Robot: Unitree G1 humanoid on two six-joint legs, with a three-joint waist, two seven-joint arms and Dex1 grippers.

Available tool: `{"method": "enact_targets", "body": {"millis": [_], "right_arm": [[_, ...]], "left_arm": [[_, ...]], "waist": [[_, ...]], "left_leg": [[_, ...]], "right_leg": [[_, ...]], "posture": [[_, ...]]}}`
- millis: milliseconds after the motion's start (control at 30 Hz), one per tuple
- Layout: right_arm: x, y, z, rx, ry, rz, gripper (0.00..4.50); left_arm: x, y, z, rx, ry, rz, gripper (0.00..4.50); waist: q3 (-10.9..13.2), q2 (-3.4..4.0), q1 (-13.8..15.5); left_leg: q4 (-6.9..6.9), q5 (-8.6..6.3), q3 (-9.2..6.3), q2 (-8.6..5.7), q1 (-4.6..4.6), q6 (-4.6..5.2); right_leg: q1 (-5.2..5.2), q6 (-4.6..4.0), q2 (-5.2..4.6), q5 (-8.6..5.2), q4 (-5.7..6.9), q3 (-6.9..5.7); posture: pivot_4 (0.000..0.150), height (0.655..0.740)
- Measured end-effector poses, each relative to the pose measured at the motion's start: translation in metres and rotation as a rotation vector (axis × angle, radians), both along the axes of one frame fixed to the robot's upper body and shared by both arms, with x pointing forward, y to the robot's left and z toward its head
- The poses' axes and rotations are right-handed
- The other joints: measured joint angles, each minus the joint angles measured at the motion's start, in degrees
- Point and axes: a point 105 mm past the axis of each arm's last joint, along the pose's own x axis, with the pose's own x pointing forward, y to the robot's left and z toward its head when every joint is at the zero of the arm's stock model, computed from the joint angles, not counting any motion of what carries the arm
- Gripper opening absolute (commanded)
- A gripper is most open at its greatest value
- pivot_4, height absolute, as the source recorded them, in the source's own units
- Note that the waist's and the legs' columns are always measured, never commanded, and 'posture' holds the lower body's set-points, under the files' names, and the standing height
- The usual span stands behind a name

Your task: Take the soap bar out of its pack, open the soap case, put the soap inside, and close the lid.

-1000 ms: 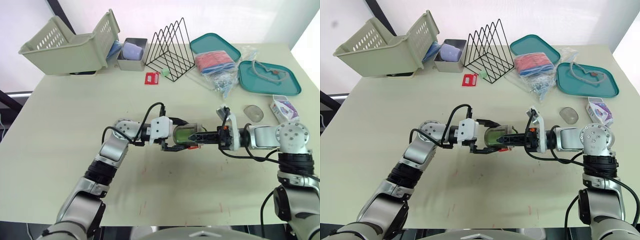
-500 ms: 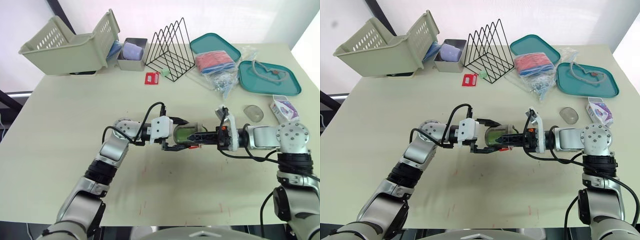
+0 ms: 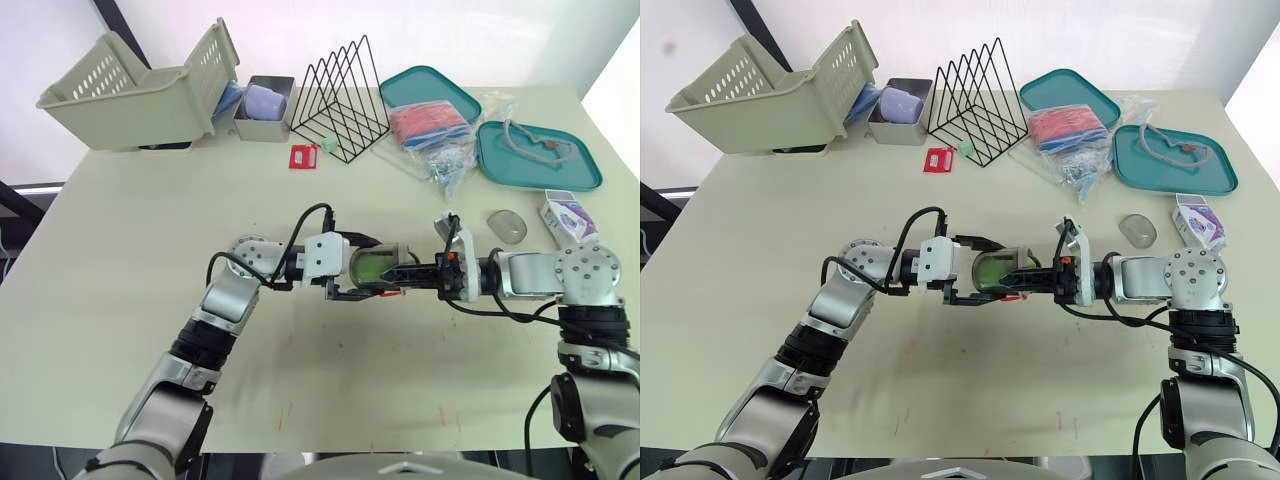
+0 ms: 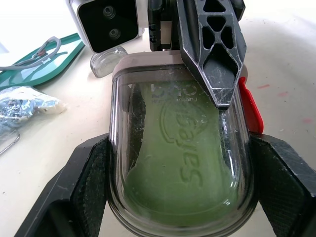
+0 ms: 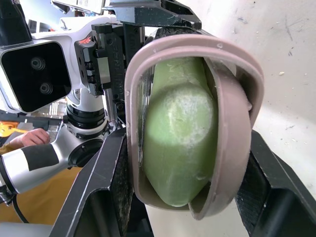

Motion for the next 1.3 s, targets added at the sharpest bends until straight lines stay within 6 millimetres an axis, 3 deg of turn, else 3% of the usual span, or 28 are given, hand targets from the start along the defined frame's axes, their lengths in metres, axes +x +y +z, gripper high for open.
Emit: {"method": "enact_targets", "body": {"millis": [67,133,533,900,1067,1300], "right_arm": [[0.000,0.000,0.000,0.000,0.001,0.001,2.06],[0.000,0.000,0.000,0.002,0.001,0.002,2.06],[-0.001,0.000,0.003,-0.014,-0.051,0.013,2.06],[0.005,-0.016,-0.011,-0.139,-0.086,-0.019,2.06],[0.013,-0.026,-0.003,-0.268,-0.259,0.030,2.06],[0.029,-0.030,0.035,-0.494,-0.657,0.292,2.06]], "left_arm": [[0.000,0.000,0.000,0.002,0.006,0.001,3.48],[0.000,0.000,0.000,0.004,0.011,0.002,4.49],[0.003,0.004,0.004,0.002,0.064,-0.005,4.50],[0.013,0.041,0.016,0.017,0.069,0.076,4.50],[0.012,0.045,0.018,-0.047,0.174,0.105,4.50],[0.007,0.041,0.021,-0.058,0.207,0.083,4.50]], "waist": [[0.0,0.00,0.0],[0.0,0.00,0.0],[0.0,0.00,0.0],[0.0,0.00,0.0],[0.0,0.00,0.0],[0.0,0.03,0.0]], "left_leg": [[0.00,0.00,0.00,0.00,0.00,0.00],[0.00,0.00,0.00,0.00,0.00,0.00],[0.00,0.00,0.00,0.01,-0.02,0.00],[0.00,0.00,0.00,0.01,-0.19,0.00],[0.18,0.01,-0.04,0.01,-0.75,0.00],[0.17,0.01,-0.03,0.02,-0.76,0.00]], "right_leg": [[0.00,0.00,0.00,0.00,0.00,0.00],[0.00,0.00,0.00,0.00,0.00,0.00],[-0.02,0.00,0.01,0.00,-0.01,0.00],[-0.19,0.00,0.00,0.00,0.00,-0.01],[-0.71,0.02,-0.01,0.01,0.10,-0.05],[-0.77,0.01,0.00,0.01,0.08,-0.05]], "posture": [[0.150,0.7400],[0.150,0.7400],[0.150,0.7400],[0.150,0.7400],[0.150,0.7400],[0.150,0.7400]]}}
